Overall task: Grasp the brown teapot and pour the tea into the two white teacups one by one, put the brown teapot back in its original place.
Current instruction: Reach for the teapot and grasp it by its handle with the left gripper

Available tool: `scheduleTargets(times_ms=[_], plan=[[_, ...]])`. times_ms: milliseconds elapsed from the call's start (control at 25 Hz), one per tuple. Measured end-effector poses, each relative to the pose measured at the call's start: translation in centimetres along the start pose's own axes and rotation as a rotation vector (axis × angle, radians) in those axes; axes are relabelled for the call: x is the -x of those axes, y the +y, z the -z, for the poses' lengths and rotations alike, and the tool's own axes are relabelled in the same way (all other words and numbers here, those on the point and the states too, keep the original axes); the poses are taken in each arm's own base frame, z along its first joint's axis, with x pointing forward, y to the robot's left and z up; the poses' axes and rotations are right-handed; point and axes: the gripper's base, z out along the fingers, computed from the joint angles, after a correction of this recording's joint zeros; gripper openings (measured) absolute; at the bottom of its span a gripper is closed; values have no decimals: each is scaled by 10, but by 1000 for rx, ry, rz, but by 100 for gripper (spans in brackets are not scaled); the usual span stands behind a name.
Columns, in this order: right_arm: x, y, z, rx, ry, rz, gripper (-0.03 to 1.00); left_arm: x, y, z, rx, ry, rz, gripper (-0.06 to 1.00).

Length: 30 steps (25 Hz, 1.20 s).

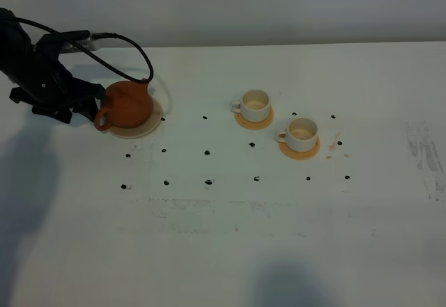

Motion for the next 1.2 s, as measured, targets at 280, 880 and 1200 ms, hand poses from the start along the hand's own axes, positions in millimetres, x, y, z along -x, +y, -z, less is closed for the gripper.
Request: scheduleTargets(times_ms=[280, 880, 1200], plan=[[0, 0, 0, 0, 0, 0, 42, -6, -1, 0, -15, 62, -2, 52], [0, 0, 0, 0, 0, 0, 42, -8, -5, 0, -51, 86, -15, 51], [0, 0, 0, 0, 0, 0, 42, -11, -7, 1, -83, 116, -11, 51]])
